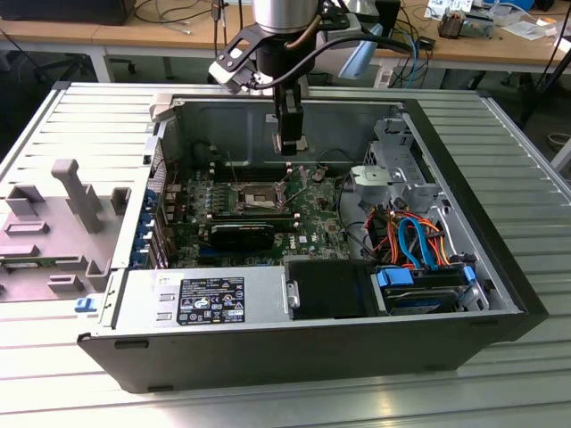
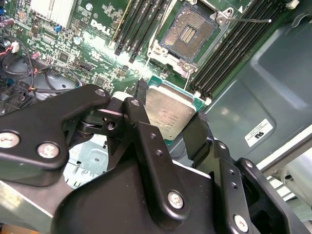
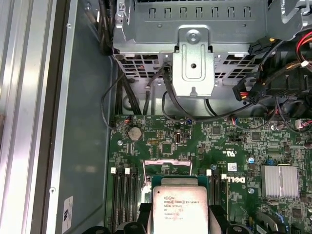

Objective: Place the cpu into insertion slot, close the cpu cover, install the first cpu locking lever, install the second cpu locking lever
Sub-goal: 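Place the cpu into insertion slot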

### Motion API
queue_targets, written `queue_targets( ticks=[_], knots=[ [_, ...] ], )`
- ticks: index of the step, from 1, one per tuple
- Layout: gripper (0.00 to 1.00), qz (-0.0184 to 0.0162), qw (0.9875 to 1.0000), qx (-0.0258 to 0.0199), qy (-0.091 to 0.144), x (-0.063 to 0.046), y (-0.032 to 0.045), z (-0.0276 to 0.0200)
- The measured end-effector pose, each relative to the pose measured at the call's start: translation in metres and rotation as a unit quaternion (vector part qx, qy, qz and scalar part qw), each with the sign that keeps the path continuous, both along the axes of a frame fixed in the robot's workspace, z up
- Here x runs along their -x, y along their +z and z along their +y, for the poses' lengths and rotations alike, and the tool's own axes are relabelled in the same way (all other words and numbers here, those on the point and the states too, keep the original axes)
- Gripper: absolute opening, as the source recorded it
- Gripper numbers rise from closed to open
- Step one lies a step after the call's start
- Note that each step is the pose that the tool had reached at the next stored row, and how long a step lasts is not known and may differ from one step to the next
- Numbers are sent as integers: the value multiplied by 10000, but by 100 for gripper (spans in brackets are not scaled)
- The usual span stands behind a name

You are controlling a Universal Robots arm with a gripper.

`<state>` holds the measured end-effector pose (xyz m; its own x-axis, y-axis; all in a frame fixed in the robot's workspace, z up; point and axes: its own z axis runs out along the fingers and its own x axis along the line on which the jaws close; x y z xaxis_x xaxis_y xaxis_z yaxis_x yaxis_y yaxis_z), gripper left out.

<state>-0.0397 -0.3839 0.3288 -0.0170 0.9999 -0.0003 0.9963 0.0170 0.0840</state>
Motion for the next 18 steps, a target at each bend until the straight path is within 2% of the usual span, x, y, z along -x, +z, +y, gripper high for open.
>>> queue_targets(
  ticks=[18],
  knots=[
    [54, 0, 10000, 0, -51, 4, -26, 0]
  ],
)
